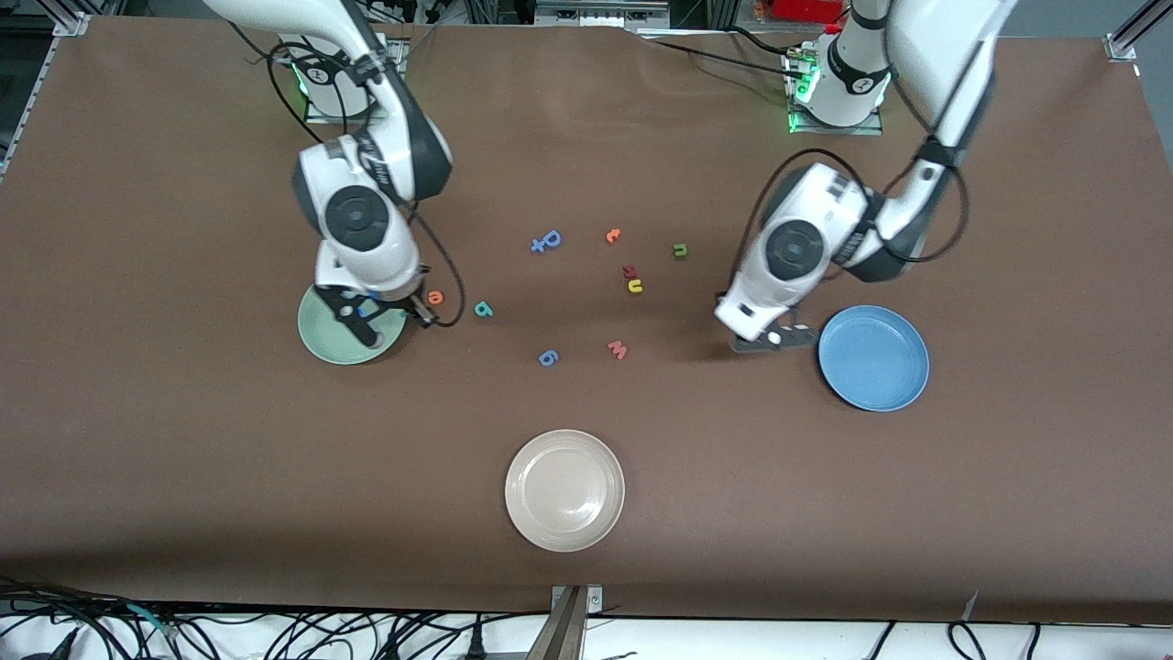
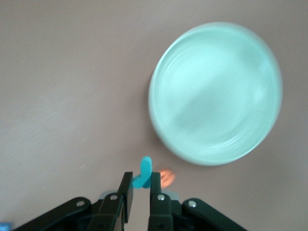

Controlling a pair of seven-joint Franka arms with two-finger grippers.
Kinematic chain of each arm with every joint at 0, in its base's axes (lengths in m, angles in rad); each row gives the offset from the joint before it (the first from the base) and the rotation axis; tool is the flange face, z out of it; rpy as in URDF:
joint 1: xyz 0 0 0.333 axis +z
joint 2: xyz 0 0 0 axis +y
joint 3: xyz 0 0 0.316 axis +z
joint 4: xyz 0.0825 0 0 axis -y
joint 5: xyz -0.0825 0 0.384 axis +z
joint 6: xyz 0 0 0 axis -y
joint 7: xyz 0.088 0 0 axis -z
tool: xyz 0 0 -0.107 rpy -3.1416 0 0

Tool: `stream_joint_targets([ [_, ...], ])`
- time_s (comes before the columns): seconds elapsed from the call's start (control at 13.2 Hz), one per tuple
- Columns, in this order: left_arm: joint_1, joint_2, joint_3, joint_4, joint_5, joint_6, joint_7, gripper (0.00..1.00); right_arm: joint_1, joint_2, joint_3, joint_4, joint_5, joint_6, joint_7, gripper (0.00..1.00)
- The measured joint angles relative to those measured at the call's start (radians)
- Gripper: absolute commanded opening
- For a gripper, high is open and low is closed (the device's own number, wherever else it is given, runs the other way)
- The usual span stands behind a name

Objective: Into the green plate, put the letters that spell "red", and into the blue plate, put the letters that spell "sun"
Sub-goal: 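Carry the teal letter to the green plate while the left gripper carries s, then open both grippers to drop the letters onto their plates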

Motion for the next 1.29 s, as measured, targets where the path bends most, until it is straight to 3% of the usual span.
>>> stream_joint_targets([
  [0.3, 0.194, 0.001, 0.005, 0.010, 0.000, -0.004, 0.282, 0.17, -0.004, -0.054, -0.163, -0.041, 0.033, -0.077, -0.320, 0.09],
  [0.61, 0.298, 0.006, 0.005, 0.008, 0.000, 0.007, 0.428, 0.30, -0.005, -0.047, -0.226, -0.167, 0.134, 0.007, -0.486, 0.10],
  [0.76, 0.302, 0.015, 0.004, 0.006, 0.000, 0.022, 0.433, 1.00, -0.004, -0.035, -0.227, -0.228, 0.148, 0.075, -0.515, 0.12],
  [0.91, 0.302, 0.018, 0.001, 0.006, 0.000, 0.031, 0.433, 1.00, -0.003, -0.018, -0.226, -0.254, 0.150, 0.096, -0.551, 0.14],
  [0.99, 0.302, 0.018, 0.000, 0.007, 0.000, 0.033, 0.433, 1.00, -0.003, -0.011, -0.226, -0.255, 0.151, 0.097, -0.558, 0.21],
  [1.06, 0.303, 0.018, -0.005, 0.007, 0.000, 0.033, 0.432, 1.00, -0.002, -0.005, -0.226, -0.256, 0.151, 0.097, -0.560, 0.71],
  [1.14, 0.304, 0.018, -0.021, 0.006, -0.011, 0.033, 0.423, 1.00, -0.002, 0.001, -0.225, -0.256, 0.151, 0.097, -0.565, 0.99],
  [1.29, 0.307, 0.011, -0.097, -0.006, -0.046, 0.041, 0.344, 1.00, -0.001, 0.010, -0.222, -0.256, 0.151, 0.097, -0.576, 0.99],
])
